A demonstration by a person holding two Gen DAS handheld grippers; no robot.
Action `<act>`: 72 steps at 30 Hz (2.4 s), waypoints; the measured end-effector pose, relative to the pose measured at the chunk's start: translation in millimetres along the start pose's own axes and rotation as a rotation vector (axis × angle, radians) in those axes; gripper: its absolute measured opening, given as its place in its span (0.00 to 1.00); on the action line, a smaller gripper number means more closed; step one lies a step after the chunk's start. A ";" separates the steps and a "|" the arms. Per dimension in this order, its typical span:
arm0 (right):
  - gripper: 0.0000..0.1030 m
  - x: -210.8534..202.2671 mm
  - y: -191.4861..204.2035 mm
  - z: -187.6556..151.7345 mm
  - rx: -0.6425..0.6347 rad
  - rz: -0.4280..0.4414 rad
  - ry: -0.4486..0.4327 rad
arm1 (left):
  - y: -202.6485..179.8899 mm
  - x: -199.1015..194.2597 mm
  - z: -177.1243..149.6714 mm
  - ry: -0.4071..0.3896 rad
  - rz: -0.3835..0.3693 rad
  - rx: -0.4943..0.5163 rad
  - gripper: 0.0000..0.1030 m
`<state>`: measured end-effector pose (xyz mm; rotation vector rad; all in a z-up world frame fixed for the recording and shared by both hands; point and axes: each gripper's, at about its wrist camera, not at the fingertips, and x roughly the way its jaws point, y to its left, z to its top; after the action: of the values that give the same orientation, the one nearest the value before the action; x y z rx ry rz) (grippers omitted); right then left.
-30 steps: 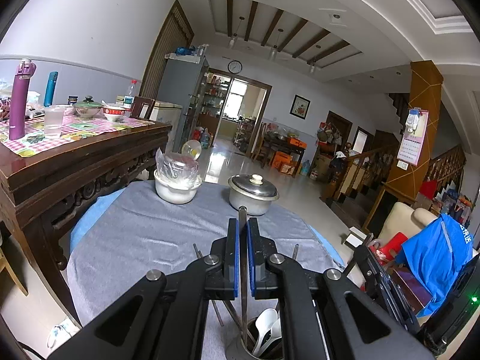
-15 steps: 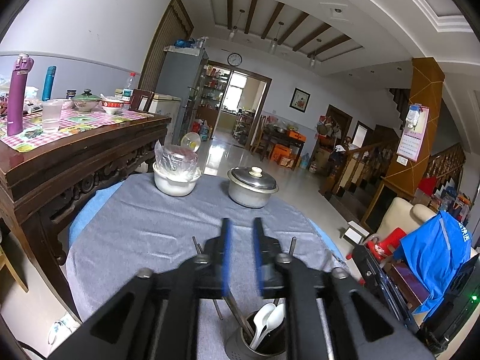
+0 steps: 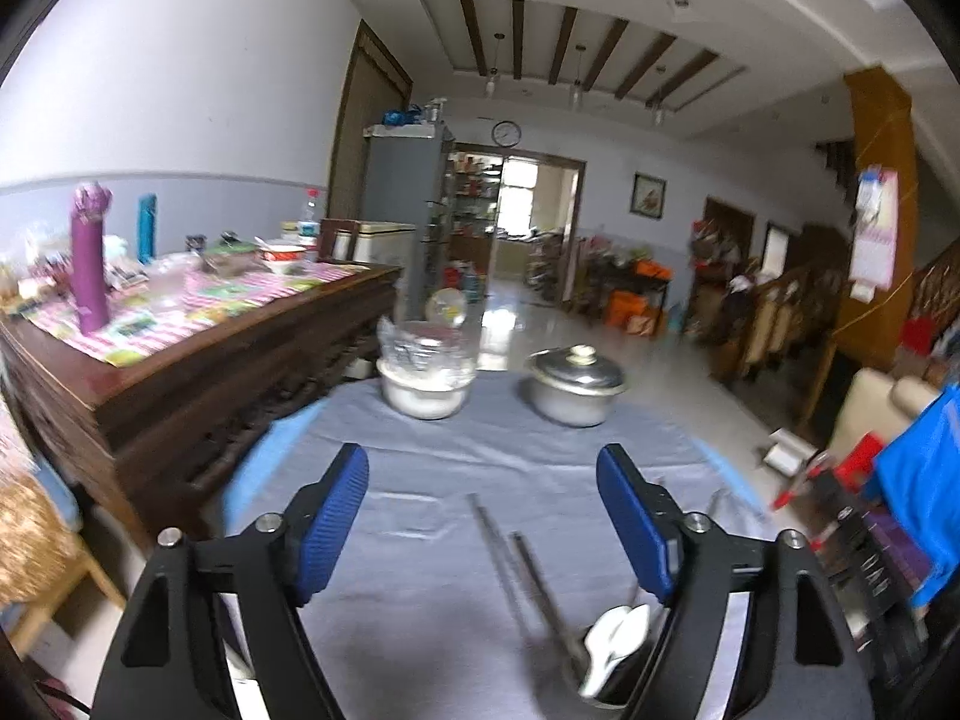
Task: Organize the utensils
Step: 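Open both grippers to release the chopsticks into the holder, then withdraw both open grippers up from the grey holder, then move both grippers down to the remaining dark chopsticks on the grey cloth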
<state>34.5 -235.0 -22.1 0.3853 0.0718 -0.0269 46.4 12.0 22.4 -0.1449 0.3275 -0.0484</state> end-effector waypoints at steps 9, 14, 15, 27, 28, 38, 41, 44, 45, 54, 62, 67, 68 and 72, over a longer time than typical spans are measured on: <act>0.56 -10.1 -9.6 6.7 0.014 -0.038 -0.030 | 5.8 -12.5 1.5 -0.007 0.122 0.083 0.81; 0.56 -12.5 -6.9 9.2 0.005 -0.041 -0.031 | 10.0 -18.8 3.3 -0.016 0.141 0.093 0.82; 0.56 -11.8 -6.8 9.6 0.004 -0.040 -0.031 | 9.5 -19.8 3.6 -0.019 0.144 0.094 0.82; 0.56 -14.3 -1.0 11.2 -0.017 -0.030 -0.017 | 15.5 -27.6 8.0 -0.039 0.173 0.092 0.82; 0.56 -14.6 0.6 10.2 -0.016 -0.029 -0.017 | 15.3 -27.7 8.5 -0.040 0.173 0.091 0.82; 0.56 -9.5 2.3 10.7 -0.018 -0.021 0.010 | 17.0 -30.7 10.2 -0.048 0.182 0.092 0.83; 0.56 -9.1 0.9 11.2 -0.013 -0.023 0.016 | 18.0 -30.1 10.7 -0.047 0.184 0.091 0.83; 0.56 -9.1 -0.4 11.3 -0.007 -0.026 0.019 | 21.1 -29.3 11.4 -0.048 0.187 0.087 0.83; 0.56 -9.0 0.1 11.4 -0.006 -0.026 0.020 | 21.8 -29.7 11.6 -0.049 0.188 0.086 0.83; 0.56 -8.0 -2.3 10.1 -0.002 -0.033 0.029 | 25.0 -26.6 9.5 -0.038 0.191 0.081 0.83; 0.56 -3.7 -2.8 6.7 0.008 -0.047 0.048 | 29.5 -21.3 4.5 -0.017 0.193 0.074 0.83; 0.56 -1.2 -1.3 3.9 0.005 -0.052 0.060 | 34.3 -17.9 1.6 -0.003 0.198 0.064 0.83; 0.56 -0.8 -1.0 3.0 0.003 -0.053 0.063 | 35.5 -17.3 0.9 -0.001 0.199 0.062 0.83; 0.56 1.9 0.3 0.3 0.000 -0.056 0.076 | 39.4 -14.8 -1.3 0.008 0.202 0.056 0.83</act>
<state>36.4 -234.9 -21.8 0.3844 0.1573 -0.0679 33.0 51.8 20.0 -0.0554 0.3474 0.1417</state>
